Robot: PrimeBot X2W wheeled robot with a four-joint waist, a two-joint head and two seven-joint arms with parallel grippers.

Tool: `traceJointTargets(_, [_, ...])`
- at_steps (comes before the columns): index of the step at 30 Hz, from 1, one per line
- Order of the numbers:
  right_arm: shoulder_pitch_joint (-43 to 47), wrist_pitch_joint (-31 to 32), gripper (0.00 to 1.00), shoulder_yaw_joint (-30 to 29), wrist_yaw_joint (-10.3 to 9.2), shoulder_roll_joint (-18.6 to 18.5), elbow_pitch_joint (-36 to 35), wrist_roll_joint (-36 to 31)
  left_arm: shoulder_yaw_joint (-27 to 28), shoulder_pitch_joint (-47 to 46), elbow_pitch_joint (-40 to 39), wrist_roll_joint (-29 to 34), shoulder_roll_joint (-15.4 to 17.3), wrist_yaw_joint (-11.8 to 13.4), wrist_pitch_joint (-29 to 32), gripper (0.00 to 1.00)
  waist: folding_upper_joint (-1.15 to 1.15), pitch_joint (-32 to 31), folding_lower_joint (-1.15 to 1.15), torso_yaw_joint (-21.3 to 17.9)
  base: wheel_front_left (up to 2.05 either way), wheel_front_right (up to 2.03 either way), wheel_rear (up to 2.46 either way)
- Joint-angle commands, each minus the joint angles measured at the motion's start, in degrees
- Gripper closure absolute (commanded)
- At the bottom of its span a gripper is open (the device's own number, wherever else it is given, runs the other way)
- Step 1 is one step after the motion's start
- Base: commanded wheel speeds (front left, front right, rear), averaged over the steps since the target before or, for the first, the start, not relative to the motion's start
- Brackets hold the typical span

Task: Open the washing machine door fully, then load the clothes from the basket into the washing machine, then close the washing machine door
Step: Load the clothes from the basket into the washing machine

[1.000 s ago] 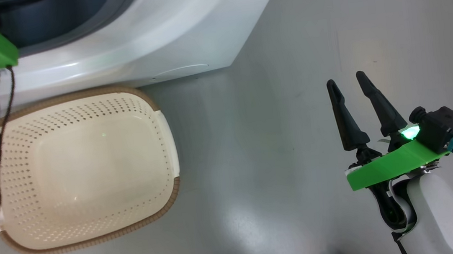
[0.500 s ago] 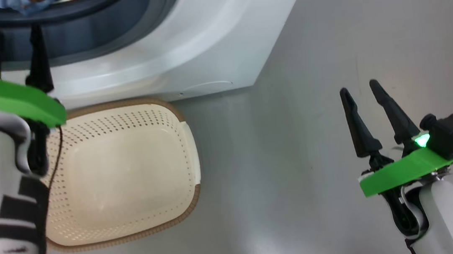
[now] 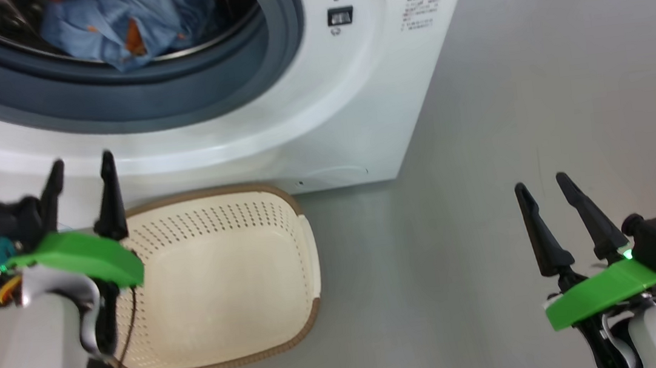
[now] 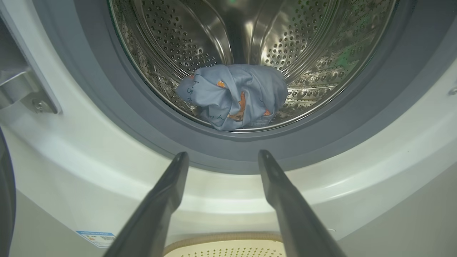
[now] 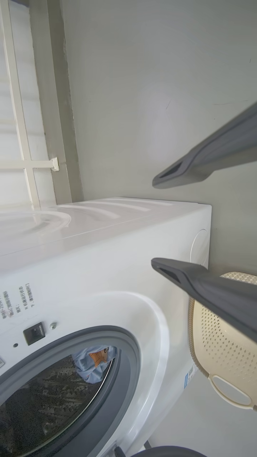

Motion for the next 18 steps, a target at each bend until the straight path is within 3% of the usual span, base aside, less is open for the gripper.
traceJointTargets(1, [1.4,-0.3,0.00,0.8,0.09,-0.5,-1.0,0.2,2.1,1.6,-2.1,0.7,1.6,-0.1,-0.4,0.00,0.00,-3.4,0.00,1.8,0.00,0.00,0.00])
traceJointTargets(18, [8.5,-0.3,0.00,-1.1,0.09,-1.5,-0.9,0.5,6.9,19.0,-12.1,3.9,0.1,-0.1,-0.4,0.00,0.00,-11.7,0.00,2.2,0.00,0.00,0.00])
